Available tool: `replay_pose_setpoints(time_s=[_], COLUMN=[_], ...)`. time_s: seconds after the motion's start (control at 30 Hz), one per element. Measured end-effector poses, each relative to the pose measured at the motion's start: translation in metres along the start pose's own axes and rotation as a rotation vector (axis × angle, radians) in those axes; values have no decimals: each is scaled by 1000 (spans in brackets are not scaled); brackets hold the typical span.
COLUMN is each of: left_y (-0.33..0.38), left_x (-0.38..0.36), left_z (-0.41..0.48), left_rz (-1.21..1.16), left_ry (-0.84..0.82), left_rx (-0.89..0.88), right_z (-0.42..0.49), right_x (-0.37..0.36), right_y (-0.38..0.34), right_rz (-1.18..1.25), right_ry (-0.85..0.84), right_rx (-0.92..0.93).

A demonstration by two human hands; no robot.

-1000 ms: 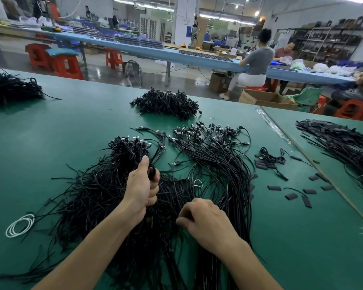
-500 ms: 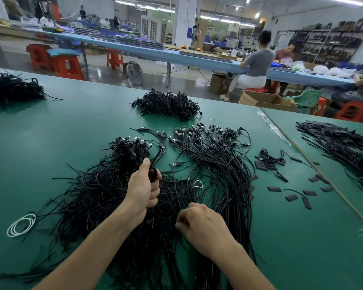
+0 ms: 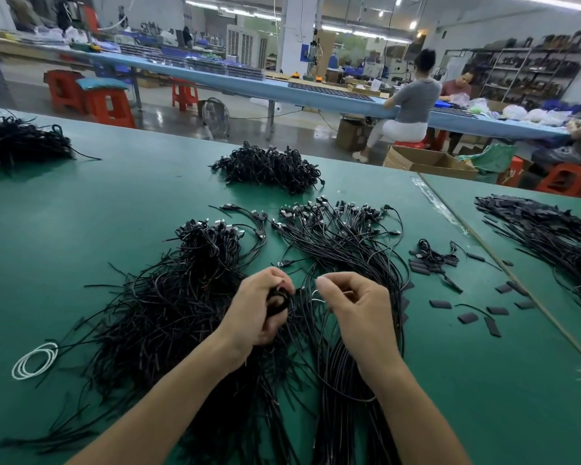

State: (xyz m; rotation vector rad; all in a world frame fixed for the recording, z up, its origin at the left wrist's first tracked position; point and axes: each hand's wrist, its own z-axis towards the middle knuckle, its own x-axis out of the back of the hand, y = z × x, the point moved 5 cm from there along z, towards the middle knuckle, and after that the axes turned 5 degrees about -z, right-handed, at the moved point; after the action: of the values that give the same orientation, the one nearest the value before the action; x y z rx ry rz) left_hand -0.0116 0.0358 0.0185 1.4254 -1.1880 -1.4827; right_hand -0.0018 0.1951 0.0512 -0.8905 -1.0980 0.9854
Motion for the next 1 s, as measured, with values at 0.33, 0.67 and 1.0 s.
replay_pose_setpoints(time_s=[0.33, 0.67, 1.0], left_y=[1, -2, -19], left_x=[-14, -10, -12], left_z=[-11, -7, -13], left_rz=[92, -134, -3], left_ry=[-15, 104, -66], left_rx=[-172, -170, 250], right_z=[-16, -37, -46], right_x=[-3, -18, -28], right_y=[-27, -42, -63], right_rz=[-565, -638, -1036], right_ry=[14, -25, -307], right_rx=[408, 582, 987])
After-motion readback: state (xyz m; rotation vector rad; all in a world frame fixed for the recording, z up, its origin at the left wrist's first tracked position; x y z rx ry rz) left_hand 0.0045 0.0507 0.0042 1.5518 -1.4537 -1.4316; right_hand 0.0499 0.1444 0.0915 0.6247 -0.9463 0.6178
